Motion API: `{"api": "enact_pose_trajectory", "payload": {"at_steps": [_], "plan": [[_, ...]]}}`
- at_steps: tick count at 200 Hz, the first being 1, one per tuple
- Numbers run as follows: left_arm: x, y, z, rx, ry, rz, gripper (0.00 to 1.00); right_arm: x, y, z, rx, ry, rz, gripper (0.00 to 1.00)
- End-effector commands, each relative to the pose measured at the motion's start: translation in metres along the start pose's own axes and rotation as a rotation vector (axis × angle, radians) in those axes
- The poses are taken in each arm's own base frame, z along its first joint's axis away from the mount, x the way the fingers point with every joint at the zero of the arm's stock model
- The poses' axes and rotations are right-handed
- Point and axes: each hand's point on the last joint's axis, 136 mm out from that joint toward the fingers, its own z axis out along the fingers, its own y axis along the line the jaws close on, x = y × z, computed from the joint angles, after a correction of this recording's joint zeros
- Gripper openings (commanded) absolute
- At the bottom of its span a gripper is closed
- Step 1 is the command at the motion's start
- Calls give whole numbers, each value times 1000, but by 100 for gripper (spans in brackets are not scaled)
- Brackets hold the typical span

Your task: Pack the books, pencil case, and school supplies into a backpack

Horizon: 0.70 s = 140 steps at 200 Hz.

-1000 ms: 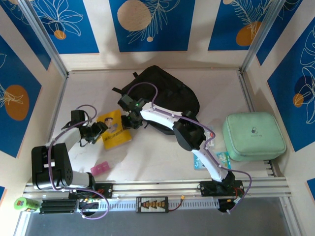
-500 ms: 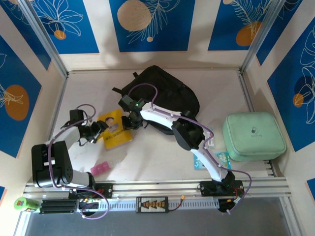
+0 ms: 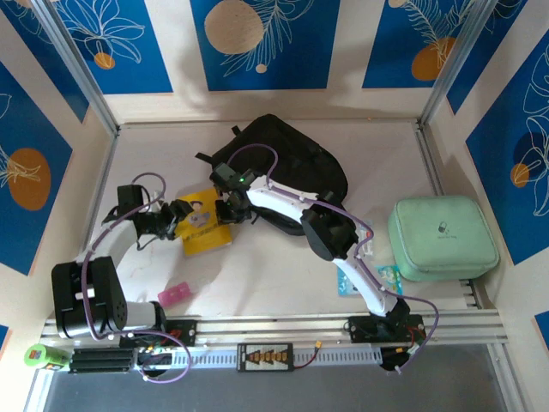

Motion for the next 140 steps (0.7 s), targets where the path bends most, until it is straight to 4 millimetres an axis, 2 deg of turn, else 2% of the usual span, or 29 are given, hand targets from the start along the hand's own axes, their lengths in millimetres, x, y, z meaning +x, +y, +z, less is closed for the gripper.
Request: {"api": "enact_pose_trajectory", "payload": {"at_steps": [1, 16, 63, 78, 140], "plan": [[15, 2, 7, 26, 76, -32, 62, 27, -19, 31, 60, 105, 31, 22], [13, 14, 7, -43, 68, -38, 62, 28, -19, 32, 60, 108, 32, 22], [-7, 54, -13, -324, -78, 37, 71, 27, -23, 32, 74, 107, 36, 22], [-10, 63, -13, -363, -93, 47, 72, 28, -25, 33, 81, 109, 38, 22], [-6, 52, 16, -215, -12, 18, 68, 30, -28, 35, 79, 121, 43, 21]]}}
